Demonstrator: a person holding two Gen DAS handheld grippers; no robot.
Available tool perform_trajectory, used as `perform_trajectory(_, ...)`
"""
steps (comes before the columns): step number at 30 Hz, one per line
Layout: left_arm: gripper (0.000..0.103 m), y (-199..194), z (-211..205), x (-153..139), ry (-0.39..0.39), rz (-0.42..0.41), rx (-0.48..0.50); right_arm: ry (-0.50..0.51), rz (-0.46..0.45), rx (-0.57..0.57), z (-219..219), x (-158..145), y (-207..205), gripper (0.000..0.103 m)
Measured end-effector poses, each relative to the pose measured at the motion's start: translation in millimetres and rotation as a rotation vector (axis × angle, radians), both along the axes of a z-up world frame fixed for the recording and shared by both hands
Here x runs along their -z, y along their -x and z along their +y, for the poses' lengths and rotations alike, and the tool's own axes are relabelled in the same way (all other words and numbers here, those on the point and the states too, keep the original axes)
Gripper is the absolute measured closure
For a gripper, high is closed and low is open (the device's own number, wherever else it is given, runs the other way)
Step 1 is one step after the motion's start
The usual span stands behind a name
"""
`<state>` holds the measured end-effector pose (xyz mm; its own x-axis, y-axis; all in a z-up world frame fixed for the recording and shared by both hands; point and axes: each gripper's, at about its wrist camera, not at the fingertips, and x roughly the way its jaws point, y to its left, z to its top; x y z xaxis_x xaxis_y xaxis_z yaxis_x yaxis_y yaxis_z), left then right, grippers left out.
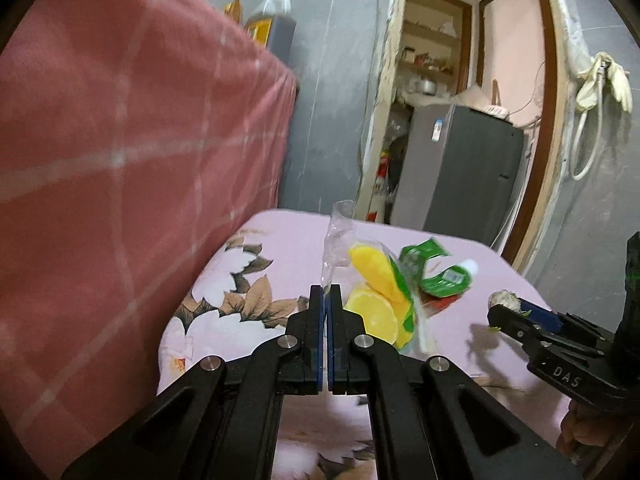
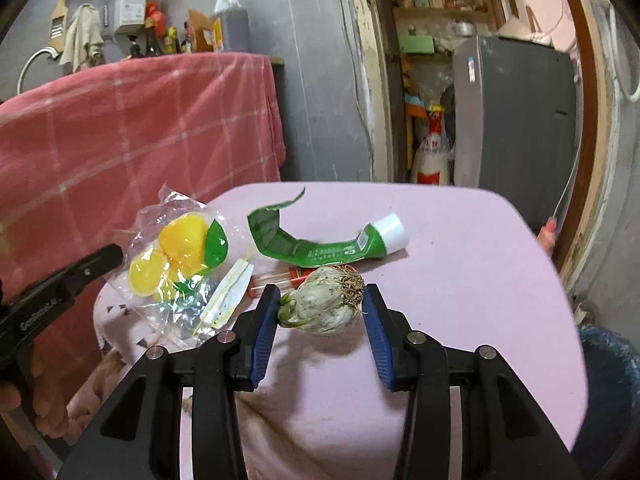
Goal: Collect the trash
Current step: 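Carry both held items over the blue bin and open both tools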
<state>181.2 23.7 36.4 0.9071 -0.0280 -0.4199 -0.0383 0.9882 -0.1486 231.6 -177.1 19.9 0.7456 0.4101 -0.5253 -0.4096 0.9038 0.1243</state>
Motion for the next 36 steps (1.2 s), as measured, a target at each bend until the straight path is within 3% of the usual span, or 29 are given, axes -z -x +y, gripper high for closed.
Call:
perform_trajectory(12,0.103,35.9,-54.5,-21.7,-0.036,-0.123,0.082,-0.021,-0.127,0.073,-57.2,-24.1,41.3,0.063)
perform_trajectory(23,0.103,42.5,-150.3,-14.4,0.017,-0.096,0.222,-0.011,-0.175,0.231,-140.7,-31.5,69.7,0.063)
perform_trajectory(36,0.103,44.0,-260.8,7.0,0.087,-0.049,0.354,0.016,-0.222,0.409,-241.7,-15.9,111.7,0.063)
